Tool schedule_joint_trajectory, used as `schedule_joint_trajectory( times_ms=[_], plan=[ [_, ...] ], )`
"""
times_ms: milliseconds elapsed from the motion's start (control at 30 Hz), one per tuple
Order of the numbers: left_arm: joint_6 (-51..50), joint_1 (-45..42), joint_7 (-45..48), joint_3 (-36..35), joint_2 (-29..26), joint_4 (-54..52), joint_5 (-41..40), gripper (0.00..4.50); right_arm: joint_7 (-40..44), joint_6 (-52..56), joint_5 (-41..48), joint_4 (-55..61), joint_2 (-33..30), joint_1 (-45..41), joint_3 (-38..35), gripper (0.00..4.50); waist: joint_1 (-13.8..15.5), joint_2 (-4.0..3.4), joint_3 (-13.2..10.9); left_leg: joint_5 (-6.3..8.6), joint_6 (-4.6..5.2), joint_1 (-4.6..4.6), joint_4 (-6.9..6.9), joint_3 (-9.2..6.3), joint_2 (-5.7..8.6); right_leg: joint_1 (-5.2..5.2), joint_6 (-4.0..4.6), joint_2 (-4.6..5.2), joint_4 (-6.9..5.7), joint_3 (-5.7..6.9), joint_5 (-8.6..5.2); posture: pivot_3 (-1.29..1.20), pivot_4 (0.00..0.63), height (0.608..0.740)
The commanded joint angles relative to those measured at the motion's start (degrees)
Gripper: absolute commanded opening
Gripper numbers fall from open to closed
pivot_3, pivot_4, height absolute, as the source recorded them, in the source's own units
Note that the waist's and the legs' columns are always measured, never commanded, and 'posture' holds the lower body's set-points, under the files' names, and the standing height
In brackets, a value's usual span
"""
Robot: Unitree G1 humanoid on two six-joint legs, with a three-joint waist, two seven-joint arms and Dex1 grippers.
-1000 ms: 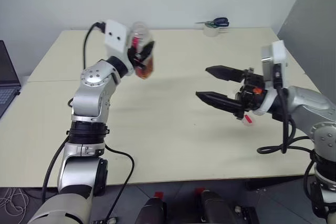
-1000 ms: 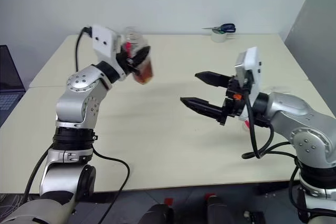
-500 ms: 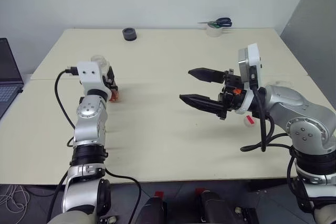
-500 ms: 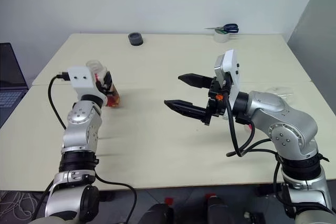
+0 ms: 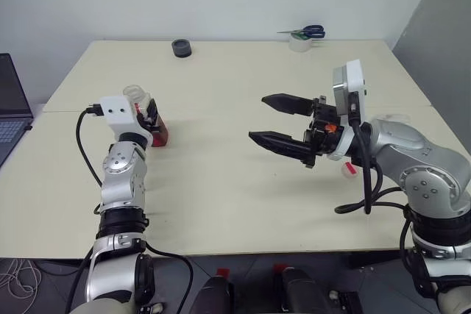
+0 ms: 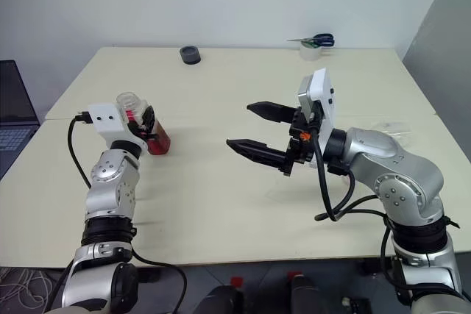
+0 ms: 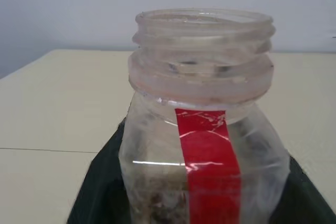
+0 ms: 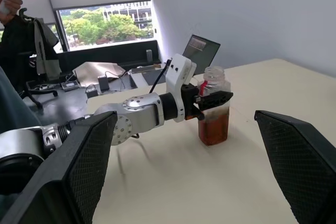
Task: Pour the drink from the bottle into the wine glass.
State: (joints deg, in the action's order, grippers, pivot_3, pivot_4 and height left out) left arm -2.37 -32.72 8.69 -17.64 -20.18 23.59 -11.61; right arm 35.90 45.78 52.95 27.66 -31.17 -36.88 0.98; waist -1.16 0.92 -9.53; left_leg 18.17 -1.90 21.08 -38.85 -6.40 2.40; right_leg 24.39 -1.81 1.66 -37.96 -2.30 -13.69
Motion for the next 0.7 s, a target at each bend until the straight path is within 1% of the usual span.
schedule_joint_trajectory(
  times_ms=[33, 100, 167, 267, 400, 533, 600, 700],
  plan=[
    [0.7, 0.4, 0.3, -0.4, -0.8, -1.2, -0.2, 3.31, -0.9, 0.2, 1.3, 1.7, 0.2, -1.2, -2.0, 4.50, 0.0, 0.00, 0.0, 0.00, 0.00, 0.00, 0.00, 0.00, 0.00, 0.00, 0.00, 0.00, 0.00, 0.00, 0.00, 0.00, 0.150, 0.740],
    [0.3, 1.0, 0.0, -0.3, -0.9, -1.5, 0.2, 3.97, -1.4, 0.5, 1.5, 2.0, 0.4, -1.2, -2.1, 4.50, 0.0, 0.00, 0.0, 0.00, 0.00, 0.00, 0.00, 0.01, 0.00, 0.00, 0.00, 0.00, 0.00, -0.01, 0.00, 0.00, 0.150, 0.740],
    [-0.2, 2.0, -0.1, -0.1, -0.8, -2.5, 0.4, 4.49, -2.2, 0.9, 1.5, 2.2, 0.7, -1.1, -2.0, 4.50, -0.1, 0.00, 0.0, 0.00, 0.00, -0.01, 0.00, 0.00, 0.00, 0.00, 0.00, 0.00, -0.01, -0.01, 0.00, 0.00, 0.150, 0.740],
    [-1.1, 3.9, -0.4, 0.2, -0.3, -4.7, 0.4, 4.49, -3.5, 1.1, 1.1, 2.6, 1.2, -0.4, -1.9, 4.50, -0.2, 0.00, 0.0, 0.00, 0.00, -0.01, 0.01, 0.00, -0.01, 0.00, 0.00, 0.00, -0.01, -0.01, 0.00, 0.00, 0.150, 0.740],
    [-4.0, 8.0, -2.2, 0.5, 1.6, -10.4, 0.1, 4.49, -6.5, 1.3, 1.1, 4.8, 2.4, 3.0, -1.7, 4.50, -0.1, 0.03, 0.0, 0.00, 0.00, -0.01, 0.03, -0.02, -0.02, -0.01, 0.00, 0.00, 0.00, -0.01, 0.00, 0.00, 0.150, 0.740],
    [-10.3, 15.2, -4.8, 1.3, 4.6, -21.4, -0.5, 4.49, -9.0, 0.8, 0.6, 8.3, 2.6, 10.0, -2.4, 4.50, -0.1, 0.11, 0.1, 0.01, 0.00, -0.01, 0.04, -0.01, -0.02, -0.02, 0.00, 0.00, 0.04, -0.06, 0.00, 0.00, 0.150, 0.740],
    [-14.2, 20.7, -4.9, 2.7, 5.7, -28.7, -0.7, 4.49, -10.8, 0.6, 0.6, 10.1, 2.3, 14.5, -3.8, 4.50, -0.1, 0.12, 0.1, 0.01, 0.00, -0.01, 0.04, -0.01, -0.03, -0.02, 0.00, 0.00, 0.03, -0.08, 0.00, 0.00, 0.150, 0.740],
    [-18.8, 28.4, -1.6, 6.1, 4.7, -39.0, -1.0, 4.49, -15.0, 1.1, 2.3, 11.9, 2.7, 20.8, -7.3, 4.50, -0.1, 0.13, 0.1, 0.02, 0.00, -0.05, 0.09, -0.01, -0.05, -0.07, 0.00, -0.01, 0.04, -0.14, 0.00, 0.00, 0.150, 0.740]
  ],
)
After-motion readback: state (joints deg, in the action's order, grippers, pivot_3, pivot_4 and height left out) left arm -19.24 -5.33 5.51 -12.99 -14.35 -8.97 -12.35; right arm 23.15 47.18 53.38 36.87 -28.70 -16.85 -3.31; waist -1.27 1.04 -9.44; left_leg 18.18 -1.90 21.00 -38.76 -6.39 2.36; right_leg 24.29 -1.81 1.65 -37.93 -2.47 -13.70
